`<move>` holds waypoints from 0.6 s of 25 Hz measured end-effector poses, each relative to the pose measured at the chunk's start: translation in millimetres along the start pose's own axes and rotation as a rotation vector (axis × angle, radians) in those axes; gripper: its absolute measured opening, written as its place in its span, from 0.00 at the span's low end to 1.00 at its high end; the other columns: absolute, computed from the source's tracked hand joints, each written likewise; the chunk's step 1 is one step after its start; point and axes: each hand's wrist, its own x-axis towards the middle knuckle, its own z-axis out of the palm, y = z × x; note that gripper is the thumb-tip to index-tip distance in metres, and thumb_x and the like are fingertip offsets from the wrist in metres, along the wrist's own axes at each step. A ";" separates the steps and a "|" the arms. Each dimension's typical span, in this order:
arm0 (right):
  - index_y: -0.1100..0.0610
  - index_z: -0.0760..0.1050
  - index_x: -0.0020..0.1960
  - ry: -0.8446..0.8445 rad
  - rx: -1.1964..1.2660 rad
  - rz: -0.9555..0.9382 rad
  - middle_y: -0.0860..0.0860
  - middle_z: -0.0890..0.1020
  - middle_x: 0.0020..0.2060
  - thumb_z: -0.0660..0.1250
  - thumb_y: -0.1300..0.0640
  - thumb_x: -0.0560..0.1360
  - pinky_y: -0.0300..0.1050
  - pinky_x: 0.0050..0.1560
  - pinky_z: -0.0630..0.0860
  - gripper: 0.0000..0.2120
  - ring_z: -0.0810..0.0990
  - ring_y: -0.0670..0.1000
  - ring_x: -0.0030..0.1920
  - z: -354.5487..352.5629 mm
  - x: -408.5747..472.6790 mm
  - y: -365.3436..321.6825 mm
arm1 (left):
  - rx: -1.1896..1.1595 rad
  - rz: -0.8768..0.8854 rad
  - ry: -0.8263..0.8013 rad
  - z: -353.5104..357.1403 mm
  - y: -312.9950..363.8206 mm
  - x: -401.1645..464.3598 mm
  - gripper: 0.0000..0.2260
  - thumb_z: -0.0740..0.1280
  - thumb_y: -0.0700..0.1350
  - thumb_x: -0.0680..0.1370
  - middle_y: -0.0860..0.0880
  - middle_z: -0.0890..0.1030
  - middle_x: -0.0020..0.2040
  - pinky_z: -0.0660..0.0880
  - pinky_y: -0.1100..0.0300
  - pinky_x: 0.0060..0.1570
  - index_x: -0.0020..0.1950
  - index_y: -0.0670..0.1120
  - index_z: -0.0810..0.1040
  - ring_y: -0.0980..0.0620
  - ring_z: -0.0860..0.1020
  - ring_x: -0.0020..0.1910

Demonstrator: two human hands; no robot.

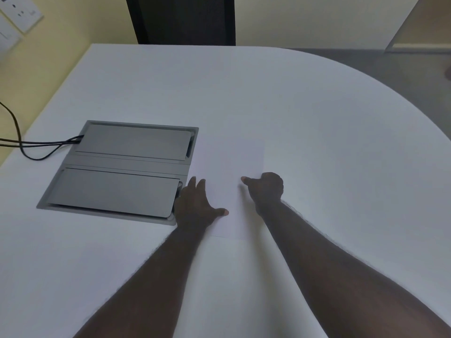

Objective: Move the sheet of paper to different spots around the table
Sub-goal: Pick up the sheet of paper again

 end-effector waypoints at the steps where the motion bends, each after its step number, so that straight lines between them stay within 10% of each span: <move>1: 0.50 0.53 0.32 0.011 0.024 0.004 0.52 0.65 0.43 0.75 0.50 0.65 0.46 0.39 0.63 0.28 0.64 0.54 0.41 -0.3 -0.5 -1.8 | -0.001 -0.013 -0.026 -1.2 0.9 1.2 0.51 0.74 0.68 0.63 0.48 0.55 0.81 0.60 0.49 0.71 0.79 0.49 0.57 0.47 0.56 0.79; 7: 0.53 0.54 0.27 0.027 0.120 0.016 0.49 0.59 0.25 0.76 0.53 0.62 0.42 0.29 0.57 0.28 0.59 0.52 0.27 1.4 5.7 -8.8 | 0.018 -0.024 -0.043 -2.9 5.1 4.7 0.52 0.75 0.66 0.62 0.48 0.60 0.79 0.64 0.49 0.68 0.79 0.48 0.57 0.45 0.58 0.77; 15: 0.60 0.74 0.60 0.081 -0.132 0.021 0.55 0.68 0.59 0.74 0.42 0.67 0.58 0.57 0.78 0.30 0.74 0.60 0.60 6.2 4.3 -8.6 | 0.000 -0.024 -0.037 -3.0 5.7 5.1 0.53 0.76 0.65 0.62 0.48 0.62 0.78 0.65 0.51 0.67 0.79 0.47 0.56 0.45 0.60 0.75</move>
